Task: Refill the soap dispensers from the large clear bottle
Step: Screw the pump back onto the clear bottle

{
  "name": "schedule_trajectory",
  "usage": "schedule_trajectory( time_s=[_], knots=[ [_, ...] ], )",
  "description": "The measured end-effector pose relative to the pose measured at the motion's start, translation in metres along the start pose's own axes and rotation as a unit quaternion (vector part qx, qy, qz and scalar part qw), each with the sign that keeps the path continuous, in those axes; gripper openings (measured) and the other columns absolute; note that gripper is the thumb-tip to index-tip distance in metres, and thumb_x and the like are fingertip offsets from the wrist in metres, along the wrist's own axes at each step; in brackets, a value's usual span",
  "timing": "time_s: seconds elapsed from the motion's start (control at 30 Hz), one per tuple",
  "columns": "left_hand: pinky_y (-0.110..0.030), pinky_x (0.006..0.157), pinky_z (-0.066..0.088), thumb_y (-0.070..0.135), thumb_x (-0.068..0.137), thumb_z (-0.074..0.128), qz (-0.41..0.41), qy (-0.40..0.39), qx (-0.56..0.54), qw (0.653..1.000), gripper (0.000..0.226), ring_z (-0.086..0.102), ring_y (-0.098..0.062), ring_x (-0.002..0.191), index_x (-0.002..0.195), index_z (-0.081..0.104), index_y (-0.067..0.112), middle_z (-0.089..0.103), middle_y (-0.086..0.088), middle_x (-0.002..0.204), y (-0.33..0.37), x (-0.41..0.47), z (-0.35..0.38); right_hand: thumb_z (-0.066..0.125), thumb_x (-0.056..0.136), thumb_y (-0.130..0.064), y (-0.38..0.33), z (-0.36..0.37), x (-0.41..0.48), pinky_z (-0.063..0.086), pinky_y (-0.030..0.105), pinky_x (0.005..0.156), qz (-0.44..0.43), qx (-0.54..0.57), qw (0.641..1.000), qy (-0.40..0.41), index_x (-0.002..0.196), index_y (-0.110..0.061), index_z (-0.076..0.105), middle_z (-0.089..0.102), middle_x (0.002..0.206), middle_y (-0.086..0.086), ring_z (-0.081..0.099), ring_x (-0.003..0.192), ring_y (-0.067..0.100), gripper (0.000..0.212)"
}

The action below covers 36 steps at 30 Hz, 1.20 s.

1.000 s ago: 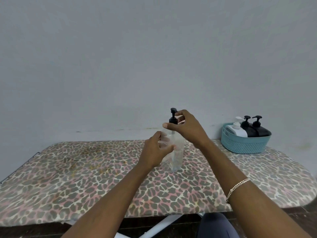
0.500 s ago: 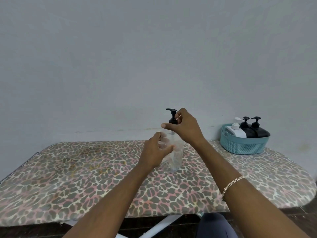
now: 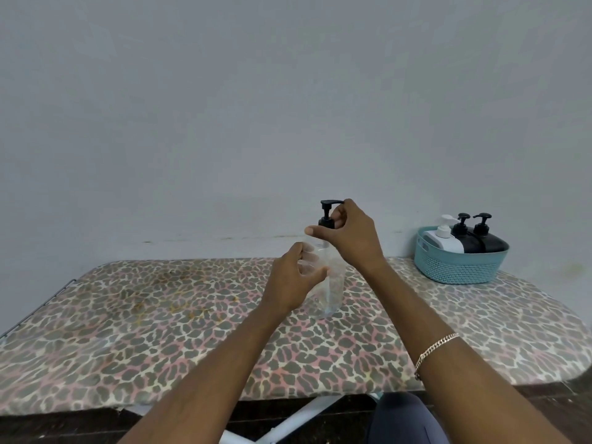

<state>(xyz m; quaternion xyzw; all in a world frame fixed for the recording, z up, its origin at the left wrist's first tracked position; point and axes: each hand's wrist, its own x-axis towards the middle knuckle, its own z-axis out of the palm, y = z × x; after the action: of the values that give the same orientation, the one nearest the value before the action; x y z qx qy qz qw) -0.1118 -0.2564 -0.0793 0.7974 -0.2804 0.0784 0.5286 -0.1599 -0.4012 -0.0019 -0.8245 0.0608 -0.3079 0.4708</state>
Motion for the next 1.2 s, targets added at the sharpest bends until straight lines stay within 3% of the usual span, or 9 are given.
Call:
schedule_trajectory(
  time_s=[0.1,0.23,0.37,0.47,0.6,0.73,0.93,1.07,1.2],
  knots=[
    [-0.032,0.08,0.063,0.041,0.086,0.084,-0.001,0.0,0.007,1.0,0.045,0.072,-0.005,0.087,0.12,0.06,0.025,0.071,0.014,0.112,0.0,0.0,0.0,0.09,0.081,-0.033,-0.002,-0.012,0.007,0.057,0.027,0.084,0.022,0.0,0.997,-0.074,0.118,-0.02,0.068,0.071,0.108,-0.004,0.069,0.094,0.013,0.045],
    [-0.034,0.081,0.063,0.039,0.086,0.085,0.0,0.002,0.011,1.0,0.045,0.072,-0.005,0.087,0.119,0.06,0.024,0.071,0.013,0.113,0.001,0.0,0.0,0.079,0.081,0.008,0.002,-0.028,0.019,0.056,0.047,0.107,0.054,0.081,0.983,-0.154,0.107,0.001,0.078,0.079,0.108,0.012,0.076,0.099,0.025,0.026],
    [-0.037,0.082,0.064,0.039,0.086,0.084,0.001,0.004,0.009,1.0,0.043,0.072,-0.006,0.087,0.119,0.06,0.026,0.071,0.014,0.112,-0.001,-0.001,0.001,0.095,0.074,-0.017,0.0,-0.014,0.014,0.059,0.03,0.082,0.043,0.006,0.996,-0.08,0.1,-0.005,0.069,0.07,0.087,0.004,0.069,0.081,0.015,0.039],
    [-0.04,0.083,0.064,0.041,0.085,0.084,0.0,0.0,0.001,1.0,0.044,0.072,-0.006,0.086,0.118,0.06,0.026,0.071,0.014,0.112,-0.001,-0.001,0.001,0.095,0.076,-0.026,0.001,0.0,0.002,0.041,0.012,0.053,0.02,-0.014,1.0,-0.012,0.092,-0.007,0.053,0.055,0.077,-0.005,0.055,0.06,-0.002,0.049],
    [-0.041,0.083,0.064,0.041,0.085,0.085,0.0,0.001,-0.003,1.0,0.044,0.072,-0.005,0.086,0.119,0.06,0.025,0.071,0.014,0.111,-0.002,0.0,0.0,0.092,0.079,-0.035,-0.002,-0.008,0.007,0.049,0.024,0.07,0.024,-0.034,0.997,-0.071,0.096,-0.01,0.06,0.065,0.091,-0.004,0.063,0.078,0.013,0.044],
    [-0.039,0.082,0.064,0.04,0.085,0.085,0.003,0.005,0.007,1.0,0.043,0.072,-0.006,0.086,0.117,0.06,0.025,0.071,0.014,0.111,-0.001,0.001,-0.001,0.083,0.082,0.001,0.0,-0.026,0.02,0.057,0.043,0.103,0.041,0.054,0.982,-0.175,0.106,-0.003,0.077,0.077,0.111,0.008,0.075,0.101,0.026,0.025],
    [-0.042,0.081,0.064,0.041,0.084,0.085,0.009,0.013,0.004,1.0,0.043,0.072,-0.008,0.084,0.116,0.06,0.026,0.071,0.012,0.11,-0.005,-0.002,0.002,0.09,0.074,0.001,0.003,-0.02,0.021,0.057,0.034,0.082,0.047,0.058,0.987,-0.139,0.097,-0.004,0.079,0.076,0.082,0.005,0.074,0.079,0.014,0.026],
    [-0.043,0.08,0.064,0.042,0.084,0.085,0.009,0.015,0.006,1.0,0.043,0.073,-0.008,0.083,0.116,0.06,0.027,0.071,0.013,0.11,-0.006,-0.001,0.003,0.095,0.07,-0.008,0.005,-0.012,0.017,0.057,0.042,0.084,0.044,0.053,0.994,-0.089,0.085,-0.009,0.079,0.074,0.071,-0.006,0.071,0.077,0.015,0.022],
    [-0.04,0.08,0.064,0.045,0.084,0.084,0.012,0.014,0.008,1.0,0.045,0.072,-0.008,0.084,0.117,0.06,0.026,0.07,0.012,0.112,-0.005,-0.002,0.003,0.094,0.075,-0.015,0.007,-0.004,0.011,0.045,0.018,0.067,0.032,0.046,0.997,-0.045,0.089,-0.015,0.076,0.07,0.073,-0.015,0.065,0.067,0.001,0.022]
  ],
)
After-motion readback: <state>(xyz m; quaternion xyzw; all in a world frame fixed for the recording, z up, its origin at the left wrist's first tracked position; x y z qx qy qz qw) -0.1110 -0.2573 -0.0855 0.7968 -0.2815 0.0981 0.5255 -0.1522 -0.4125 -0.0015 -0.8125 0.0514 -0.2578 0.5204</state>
